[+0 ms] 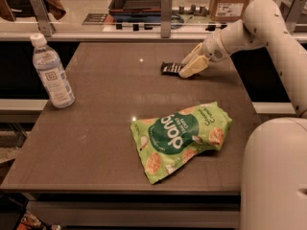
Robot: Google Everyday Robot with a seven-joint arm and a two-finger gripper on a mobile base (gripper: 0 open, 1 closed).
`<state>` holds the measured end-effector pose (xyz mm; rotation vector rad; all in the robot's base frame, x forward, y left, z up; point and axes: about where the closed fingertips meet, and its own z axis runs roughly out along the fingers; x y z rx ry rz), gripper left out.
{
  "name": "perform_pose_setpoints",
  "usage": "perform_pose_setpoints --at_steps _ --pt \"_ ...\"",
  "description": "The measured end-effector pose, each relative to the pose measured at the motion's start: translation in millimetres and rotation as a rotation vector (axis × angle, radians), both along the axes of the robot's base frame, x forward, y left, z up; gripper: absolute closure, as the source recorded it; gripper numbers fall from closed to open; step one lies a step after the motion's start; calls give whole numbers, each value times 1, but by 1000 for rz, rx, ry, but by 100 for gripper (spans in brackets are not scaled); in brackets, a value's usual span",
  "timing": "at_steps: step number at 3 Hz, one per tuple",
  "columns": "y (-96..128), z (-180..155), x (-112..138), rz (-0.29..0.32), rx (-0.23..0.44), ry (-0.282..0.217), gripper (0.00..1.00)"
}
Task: Move rxbar chocolate near blue plastic bottle
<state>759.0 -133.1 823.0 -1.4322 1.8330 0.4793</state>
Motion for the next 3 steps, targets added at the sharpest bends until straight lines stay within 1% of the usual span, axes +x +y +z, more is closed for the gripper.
perform_pose_setpoints --at_steps 1,2,3 --pt "0 0 0 0 0 0 100" --pt "1 29 -5 -39 -56 -60 100" --pt "5 83 -23 -114 -161 -172 100"
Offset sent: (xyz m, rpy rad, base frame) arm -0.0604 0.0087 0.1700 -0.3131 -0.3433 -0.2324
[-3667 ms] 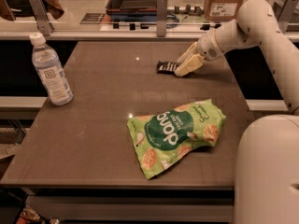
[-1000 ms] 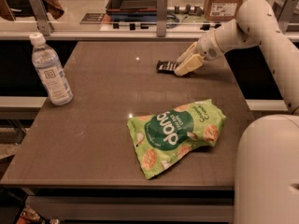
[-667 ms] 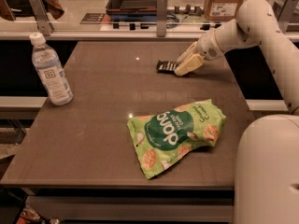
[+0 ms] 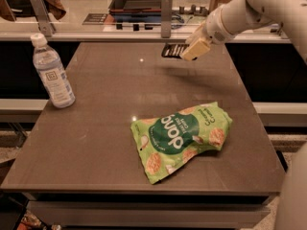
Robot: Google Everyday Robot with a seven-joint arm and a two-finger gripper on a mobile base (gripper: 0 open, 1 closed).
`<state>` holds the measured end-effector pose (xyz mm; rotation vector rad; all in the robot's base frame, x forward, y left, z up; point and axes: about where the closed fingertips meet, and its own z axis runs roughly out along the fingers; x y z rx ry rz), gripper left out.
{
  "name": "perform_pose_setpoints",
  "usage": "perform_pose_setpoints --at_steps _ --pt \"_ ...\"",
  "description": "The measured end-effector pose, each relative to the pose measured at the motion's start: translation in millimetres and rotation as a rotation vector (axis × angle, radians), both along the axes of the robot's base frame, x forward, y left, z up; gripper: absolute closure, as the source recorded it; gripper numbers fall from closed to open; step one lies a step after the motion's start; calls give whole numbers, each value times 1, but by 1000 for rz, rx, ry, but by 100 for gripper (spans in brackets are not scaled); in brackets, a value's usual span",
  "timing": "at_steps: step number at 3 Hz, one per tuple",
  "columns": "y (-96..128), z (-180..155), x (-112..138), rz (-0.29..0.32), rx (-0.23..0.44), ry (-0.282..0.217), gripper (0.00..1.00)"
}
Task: Move rxbar chocolate near blue plastic bottle
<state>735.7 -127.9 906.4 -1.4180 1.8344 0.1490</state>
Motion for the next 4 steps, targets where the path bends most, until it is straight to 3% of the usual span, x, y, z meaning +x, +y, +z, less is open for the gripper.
perform_pose_setpoints --at_steps 1,2,3,4 --pt "6 41 -18 -39 -67 -79 100" --pt "14 50 -27 5 -74 -82 100" --pt "40 51 -38 164 -6 -25 100" --pt "80 47 -66 335 21 35 100"
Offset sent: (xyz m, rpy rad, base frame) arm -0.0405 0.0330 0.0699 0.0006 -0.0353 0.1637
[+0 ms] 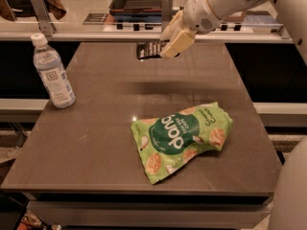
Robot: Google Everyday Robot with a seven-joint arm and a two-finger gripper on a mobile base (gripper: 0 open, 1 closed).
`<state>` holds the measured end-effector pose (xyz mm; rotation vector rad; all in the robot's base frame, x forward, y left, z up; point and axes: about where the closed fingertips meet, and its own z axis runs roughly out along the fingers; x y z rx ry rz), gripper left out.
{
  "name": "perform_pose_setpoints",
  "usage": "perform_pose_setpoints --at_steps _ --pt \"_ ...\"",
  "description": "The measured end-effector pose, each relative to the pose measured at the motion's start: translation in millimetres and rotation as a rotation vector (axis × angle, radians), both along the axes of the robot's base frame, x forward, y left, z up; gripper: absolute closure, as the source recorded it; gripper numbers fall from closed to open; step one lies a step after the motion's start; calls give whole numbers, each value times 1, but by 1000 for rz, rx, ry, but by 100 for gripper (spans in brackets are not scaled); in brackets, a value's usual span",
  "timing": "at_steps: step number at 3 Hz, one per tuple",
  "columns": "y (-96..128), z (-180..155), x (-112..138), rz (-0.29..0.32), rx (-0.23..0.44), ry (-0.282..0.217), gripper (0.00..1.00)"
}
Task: Move rxbar chocolate near blue plastic bottle
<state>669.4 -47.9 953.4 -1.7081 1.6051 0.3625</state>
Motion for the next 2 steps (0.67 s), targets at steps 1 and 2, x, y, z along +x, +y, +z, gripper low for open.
perform_pose_setpoints --at_steps 1,2 --pt "31 0 -29 86 -6 19 100" --pt "58 -15 -50 129 -6 33 100"
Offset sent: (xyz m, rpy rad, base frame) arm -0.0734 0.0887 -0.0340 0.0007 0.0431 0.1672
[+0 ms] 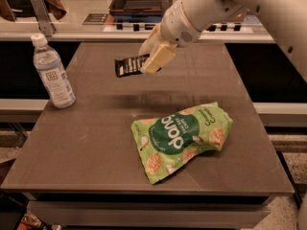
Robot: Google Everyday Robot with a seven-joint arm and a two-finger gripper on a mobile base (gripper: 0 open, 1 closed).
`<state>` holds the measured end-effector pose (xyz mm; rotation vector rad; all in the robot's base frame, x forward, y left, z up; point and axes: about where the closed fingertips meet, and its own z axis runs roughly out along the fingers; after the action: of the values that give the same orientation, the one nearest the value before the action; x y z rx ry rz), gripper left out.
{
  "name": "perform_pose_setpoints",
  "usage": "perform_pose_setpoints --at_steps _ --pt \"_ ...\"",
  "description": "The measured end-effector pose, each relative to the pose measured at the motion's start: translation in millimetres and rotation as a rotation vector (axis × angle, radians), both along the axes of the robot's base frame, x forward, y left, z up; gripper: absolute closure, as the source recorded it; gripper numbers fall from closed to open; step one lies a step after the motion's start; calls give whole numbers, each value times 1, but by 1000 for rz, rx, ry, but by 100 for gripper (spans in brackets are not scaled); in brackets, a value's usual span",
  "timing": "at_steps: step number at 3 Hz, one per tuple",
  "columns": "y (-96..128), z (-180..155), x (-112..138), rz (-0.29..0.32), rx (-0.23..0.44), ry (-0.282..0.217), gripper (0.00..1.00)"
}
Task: Move rxbar chocolate near blue plastic bottle
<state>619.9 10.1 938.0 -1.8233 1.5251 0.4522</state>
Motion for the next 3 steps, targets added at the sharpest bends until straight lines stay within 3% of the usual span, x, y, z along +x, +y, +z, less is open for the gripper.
perform_pose_setpoints --at_steps 2,3 --pt "38 -30 -7 29 29 29 100" --pt "52 -44 -6 34 52 73 100"
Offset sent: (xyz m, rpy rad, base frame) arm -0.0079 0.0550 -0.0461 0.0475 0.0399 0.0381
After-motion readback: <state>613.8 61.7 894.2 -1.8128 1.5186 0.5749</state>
